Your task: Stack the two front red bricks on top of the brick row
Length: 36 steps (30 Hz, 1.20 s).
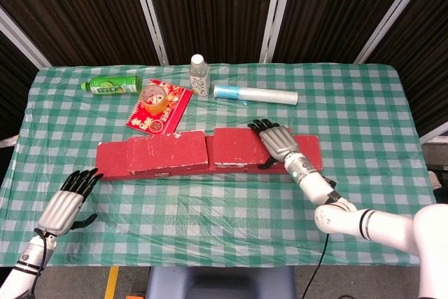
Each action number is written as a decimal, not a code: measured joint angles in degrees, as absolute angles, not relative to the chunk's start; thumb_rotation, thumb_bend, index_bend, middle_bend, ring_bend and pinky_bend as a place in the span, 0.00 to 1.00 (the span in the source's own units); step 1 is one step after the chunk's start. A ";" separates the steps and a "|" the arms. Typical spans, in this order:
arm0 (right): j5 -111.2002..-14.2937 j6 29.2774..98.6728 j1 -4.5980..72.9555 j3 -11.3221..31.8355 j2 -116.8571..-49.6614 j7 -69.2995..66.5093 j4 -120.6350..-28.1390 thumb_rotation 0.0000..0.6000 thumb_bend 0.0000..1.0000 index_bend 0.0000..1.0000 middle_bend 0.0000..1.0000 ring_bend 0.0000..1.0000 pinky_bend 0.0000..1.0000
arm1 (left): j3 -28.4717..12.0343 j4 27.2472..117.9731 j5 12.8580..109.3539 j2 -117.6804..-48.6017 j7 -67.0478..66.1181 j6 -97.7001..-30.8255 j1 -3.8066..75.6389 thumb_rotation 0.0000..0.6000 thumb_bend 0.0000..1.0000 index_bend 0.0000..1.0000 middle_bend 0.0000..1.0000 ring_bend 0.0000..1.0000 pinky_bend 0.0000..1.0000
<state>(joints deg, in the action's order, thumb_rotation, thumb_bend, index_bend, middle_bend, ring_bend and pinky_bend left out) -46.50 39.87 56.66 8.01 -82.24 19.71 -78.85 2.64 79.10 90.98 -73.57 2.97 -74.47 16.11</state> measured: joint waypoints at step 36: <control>-54.22 45.06 52.79 8.21 -76.72 13.85 -85.42 0.95 0.00 0.00 0.00 0.00 0.07 | 2.82 79.27 91.50 -73.58 2.38 -75.20 15.81 1.00 0.25 0.00 0.00 0.00 0.06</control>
<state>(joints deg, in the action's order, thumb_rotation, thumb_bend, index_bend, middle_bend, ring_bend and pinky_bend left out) -54.22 45.06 52.79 8.21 -76.72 13.85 -85.42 2.82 79.27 91.50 -73.58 2.38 -75.20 15.81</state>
